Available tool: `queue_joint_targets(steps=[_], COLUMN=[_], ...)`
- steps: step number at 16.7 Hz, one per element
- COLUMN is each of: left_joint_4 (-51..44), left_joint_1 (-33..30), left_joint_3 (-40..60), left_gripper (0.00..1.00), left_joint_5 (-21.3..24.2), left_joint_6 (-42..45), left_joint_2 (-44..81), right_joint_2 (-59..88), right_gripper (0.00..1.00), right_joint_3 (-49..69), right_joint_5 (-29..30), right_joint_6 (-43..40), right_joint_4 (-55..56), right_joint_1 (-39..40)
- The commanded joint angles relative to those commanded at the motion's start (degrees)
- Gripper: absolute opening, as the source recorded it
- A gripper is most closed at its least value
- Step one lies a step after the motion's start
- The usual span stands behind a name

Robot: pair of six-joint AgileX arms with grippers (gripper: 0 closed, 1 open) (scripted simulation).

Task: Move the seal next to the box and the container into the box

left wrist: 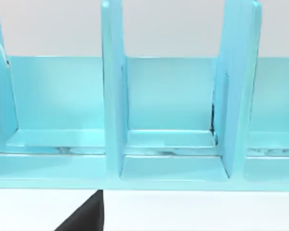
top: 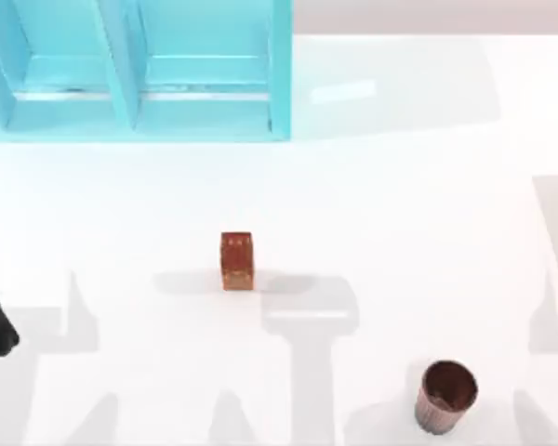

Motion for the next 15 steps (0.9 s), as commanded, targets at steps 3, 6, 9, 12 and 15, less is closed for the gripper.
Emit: queue_joint_targets(steps=[3,6,9,12,15], left_joint_4=[0.00,0.00,0.00,0.00,0.00], left_joint_1=[0.00,0.00,0.00,0.00,0.00], left_joint_3=[0.00,0.00,0.00,0.00,0.00], left_gripper=[1.00,1.00,1.00,1.00,1.00], left_joint_5=[0.00,0.00,0.00,0.00,0.00], left_joint_6=[0.00,0.00,0.00,0.00,0.00], left_joint_2=[0.00,0.00,0.00,0.00,0.00], right_joint_2=[0.46,5.36,15.55,30.15,47.91], right_gripper=[1.00,1.00,1.00,1.00,1.00], right_joint_3=[0.46,5.39,15.83,31.72,52.24], right_joint_5=[-0.09,-0.90,-2.27,-3.85,-5.25], right_joint_6=[0.13,1.57,4.50,8.70,13.83], right_joint_4=[-0.35,-4.08,-11.55,-21.78,-33.67], right_joint_1=[0.26,2.86,7.73,14.05,20.98])
